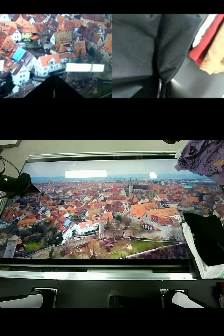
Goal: Fold the clothes and pants, and hang the long-sleeved shirts on hangers.
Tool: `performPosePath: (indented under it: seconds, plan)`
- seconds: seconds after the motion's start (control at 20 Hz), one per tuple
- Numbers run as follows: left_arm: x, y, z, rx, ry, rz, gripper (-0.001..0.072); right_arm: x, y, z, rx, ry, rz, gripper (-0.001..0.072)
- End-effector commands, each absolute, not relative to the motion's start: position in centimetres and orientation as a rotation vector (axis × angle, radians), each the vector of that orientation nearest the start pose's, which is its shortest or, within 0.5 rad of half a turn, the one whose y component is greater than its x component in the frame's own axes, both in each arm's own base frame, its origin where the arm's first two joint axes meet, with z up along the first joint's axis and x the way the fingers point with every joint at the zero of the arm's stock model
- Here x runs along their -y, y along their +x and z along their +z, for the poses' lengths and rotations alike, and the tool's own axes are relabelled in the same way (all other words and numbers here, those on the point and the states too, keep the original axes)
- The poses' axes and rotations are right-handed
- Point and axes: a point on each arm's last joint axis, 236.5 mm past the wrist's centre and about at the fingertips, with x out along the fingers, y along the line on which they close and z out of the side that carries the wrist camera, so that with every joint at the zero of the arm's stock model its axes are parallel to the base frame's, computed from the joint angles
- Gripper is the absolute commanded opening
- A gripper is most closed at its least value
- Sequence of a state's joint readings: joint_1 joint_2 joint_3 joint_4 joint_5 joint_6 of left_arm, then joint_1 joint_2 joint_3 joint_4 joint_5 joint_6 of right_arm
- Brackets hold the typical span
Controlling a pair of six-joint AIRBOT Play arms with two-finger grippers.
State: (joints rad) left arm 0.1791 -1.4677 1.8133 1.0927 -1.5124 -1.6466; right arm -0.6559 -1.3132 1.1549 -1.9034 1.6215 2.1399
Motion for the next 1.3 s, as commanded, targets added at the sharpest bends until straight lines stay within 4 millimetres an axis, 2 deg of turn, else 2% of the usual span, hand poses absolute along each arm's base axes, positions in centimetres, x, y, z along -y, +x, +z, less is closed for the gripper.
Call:
performPosePath:
  seconds: [0.0, 0.3, 0.9, 0.95, 1.05, 1.1, 1.2, 1.25]
  plan:
    - [3.0, 44.5, 16.5, -1.117, -0.469, -0.206, 0.0018, 22.5, 15.4, -0.4, -1.631, 0.644, -1.250, 0.0031]
    - [3.0, 44.5, 16.5, -1.118, -0.469, -0.206, 0.0017, 23.7, 14.3, 0.1, -1.654, 0.560, -1.280, 0.0032]
    - [3.0, 44.5, 16.5, -1.118, -0.469, -0.206, 0.0017, 24.0, 13.3, 0.8, -1.709, 0.495, -1.283, 0.0035]
    - [3.0, 44.5, 16.5, -1.118, -0.469, -0.206, 0.0017, 24.1, 13.1, 0.9, -1.710, 0.487, -1.288, 0.0097]
    - [3.0, 44.5, 16.5, -1.117, -0.469, -0.206, 0.0018, 24.3, 13.1, 1.0, -1.723, 0.466, -1.273, 0.0329]
    - [3.0, 44.5, 16.5, -1.117, -0.469, -0.206, 0.0018, 24.6, 13.6, 1.2, -1.719, 0.441, -1.235, 0.0406]
    - [3.0, 44.5, 16.5, -1.117, -0.469, -0.206, 0.0018, 25.6, 16.1, 2.4, -1.619, 0.456, -1.185, 0.0414]
    - [3.0, 44.4, 16.5, -1.120, -0.469, -0.206, 0.0018, 25.9, 18.5, 3.1, -1.528, 0.493, -1.139, 0.0400]
